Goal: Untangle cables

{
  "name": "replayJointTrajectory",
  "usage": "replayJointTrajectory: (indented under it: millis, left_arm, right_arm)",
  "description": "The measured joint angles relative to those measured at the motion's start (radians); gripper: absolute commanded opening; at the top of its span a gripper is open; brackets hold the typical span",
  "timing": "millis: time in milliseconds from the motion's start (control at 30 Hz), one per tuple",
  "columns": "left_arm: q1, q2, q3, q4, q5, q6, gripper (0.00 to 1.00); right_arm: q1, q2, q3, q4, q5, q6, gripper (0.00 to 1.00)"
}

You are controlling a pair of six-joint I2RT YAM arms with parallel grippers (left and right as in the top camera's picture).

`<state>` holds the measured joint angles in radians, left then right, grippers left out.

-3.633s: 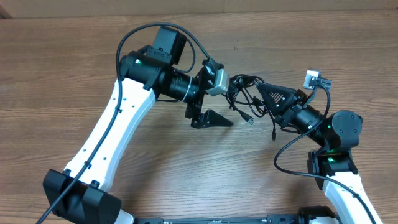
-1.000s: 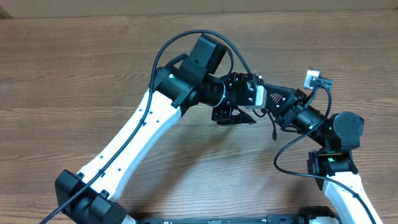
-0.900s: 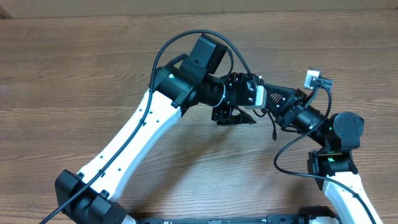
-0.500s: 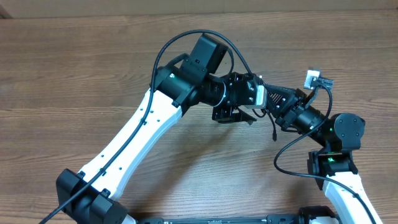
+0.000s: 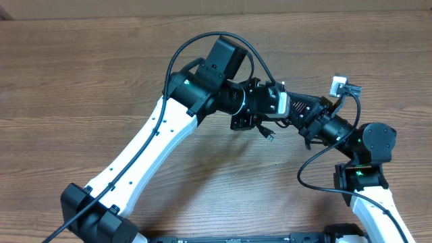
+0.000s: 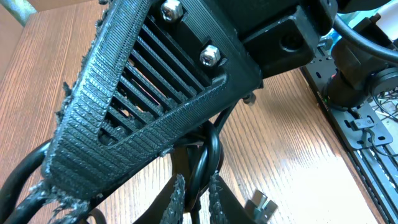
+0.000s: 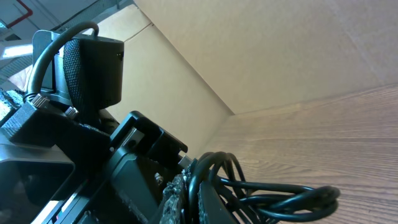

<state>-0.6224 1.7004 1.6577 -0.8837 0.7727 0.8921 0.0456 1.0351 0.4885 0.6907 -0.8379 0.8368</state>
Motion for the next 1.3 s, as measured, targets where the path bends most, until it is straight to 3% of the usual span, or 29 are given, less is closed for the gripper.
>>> replayJointTrajectory:
  millis: [267,367,1133,1300]
  left_arm:
    - [0.000,0.000,0.000,0.000,0.000,0.000,0.12]
    - [0.000,0.000,0.000,-0.002,0.000,-0.003,0.04]
    - [0.000,0.000,0.000,0.025,-0.031,-0.115,0.04]
    - [0.000,0.000,0.000,0.057,-0.092,-0.198,0.04]
  right_arm:
    - [0.000,0.000,0.000,-0.001,0.000,0.000,0.04]
    - [0.000,0.000,0.000,-0.003,0.001,0.000,0.04]
    - [0.000,0.022,0.000,-0.040,0.037,0.000,0.04]
    - [0.000,0.022,0.000,-0.070,0.054,0.000,0.04]
